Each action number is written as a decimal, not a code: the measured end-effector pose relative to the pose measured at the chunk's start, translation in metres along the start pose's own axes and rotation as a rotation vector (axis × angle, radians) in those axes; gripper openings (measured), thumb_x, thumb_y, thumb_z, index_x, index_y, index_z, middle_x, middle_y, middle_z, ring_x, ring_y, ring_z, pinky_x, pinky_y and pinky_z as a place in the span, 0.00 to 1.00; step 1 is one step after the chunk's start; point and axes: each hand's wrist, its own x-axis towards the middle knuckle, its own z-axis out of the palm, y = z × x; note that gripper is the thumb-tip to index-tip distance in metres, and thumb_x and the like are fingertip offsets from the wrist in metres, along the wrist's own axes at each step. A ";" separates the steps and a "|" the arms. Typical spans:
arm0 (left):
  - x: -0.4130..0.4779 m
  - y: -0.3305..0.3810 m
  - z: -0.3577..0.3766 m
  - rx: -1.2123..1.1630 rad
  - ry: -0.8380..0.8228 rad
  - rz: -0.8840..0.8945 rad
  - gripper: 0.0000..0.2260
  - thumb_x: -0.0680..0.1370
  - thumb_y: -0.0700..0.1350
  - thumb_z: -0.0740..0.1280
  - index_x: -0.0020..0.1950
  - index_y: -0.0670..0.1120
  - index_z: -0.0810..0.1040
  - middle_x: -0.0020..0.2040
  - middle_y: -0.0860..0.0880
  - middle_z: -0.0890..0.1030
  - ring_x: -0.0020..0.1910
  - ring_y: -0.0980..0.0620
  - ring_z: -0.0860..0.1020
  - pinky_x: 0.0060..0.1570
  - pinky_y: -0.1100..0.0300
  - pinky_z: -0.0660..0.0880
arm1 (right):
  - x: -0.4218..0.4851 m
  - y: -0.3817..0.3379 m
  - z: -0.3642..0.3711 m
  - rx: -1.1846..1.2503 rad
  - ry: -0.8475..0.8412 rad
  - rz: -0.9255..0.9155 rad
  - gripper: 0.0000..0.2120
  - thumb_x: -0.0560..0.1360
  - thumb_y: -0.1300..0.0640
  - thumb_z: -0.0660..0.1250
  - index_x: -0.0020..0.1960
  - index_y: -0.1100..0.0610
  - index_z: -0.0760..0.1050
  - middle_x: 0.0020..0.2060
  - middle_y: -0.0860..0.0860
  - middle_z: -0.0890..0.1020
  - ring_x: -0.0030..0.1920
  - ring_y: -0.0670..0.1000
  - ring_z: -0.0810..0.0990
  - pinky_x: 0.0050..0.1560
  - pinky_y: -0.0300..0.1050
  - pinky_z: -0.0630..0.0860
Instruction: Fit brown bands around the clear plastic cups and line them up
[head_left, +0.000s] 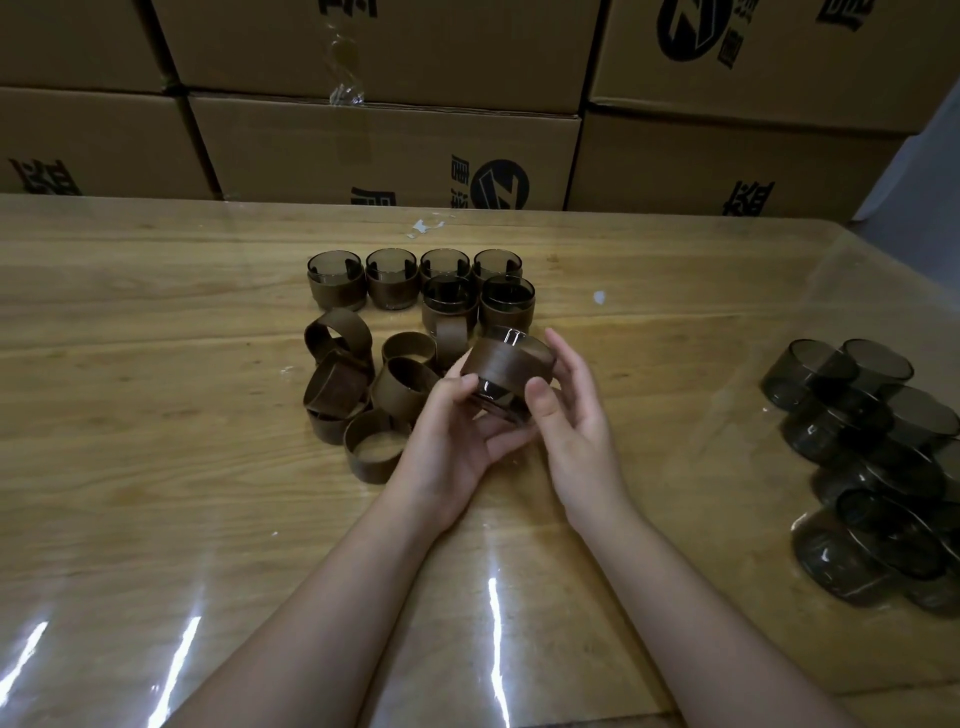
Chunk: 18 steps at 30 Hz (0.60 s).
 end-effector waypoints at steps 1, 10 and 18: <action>0.001 -0.001 0.000 0.045 -0.005 0.013 0.27 0.74 0.50 0.62 0.73 0.45 0.66 0.64 0.39 0.76 0.60 0.40 0.78 0.57 0.47 0.76 | 0.000 0.000 -0.001 0.004 0.012 -0.013 0.21 0.74 0.46 0.67 0.66 0.41 0.69 0.58 0.42 0.80 0.59 0.38 0.78 0.54 0.30 0.73; 0.003 -0.005 0.001 0.135 0.162 0.072 0.24 0.74 0.43 0.70 0.70 0.47 0.70 0.57 0.45 0.81 0.52 0.50 0.82 0.42 0.60 0.79 | 0.005 0.003 -0.006 -0.048 0.039 -0.001 0.17 0.75 0.45 0.62 0.64 0.38 0.71 0.62 0.41 0.78 0.64 0.41 0.75 0.62 0.35 0.72; 0.002 -0.005 0.002 0.126 0.230 0.146 0.21 0.74 0.47 0.65 0.67 0.53 0.70 0.58 0.46 0.82 0.57 0.48 0.81 0.44 0.57 0.80 | 0.005 0.007 -0.004 -0.080 -0.077 0.018 0.24 0.74 0.58 0.64 0.66 0.39 0.65 0.71 0.46 0.70 0.69 0.38 0.69 0.68 0.39 0.67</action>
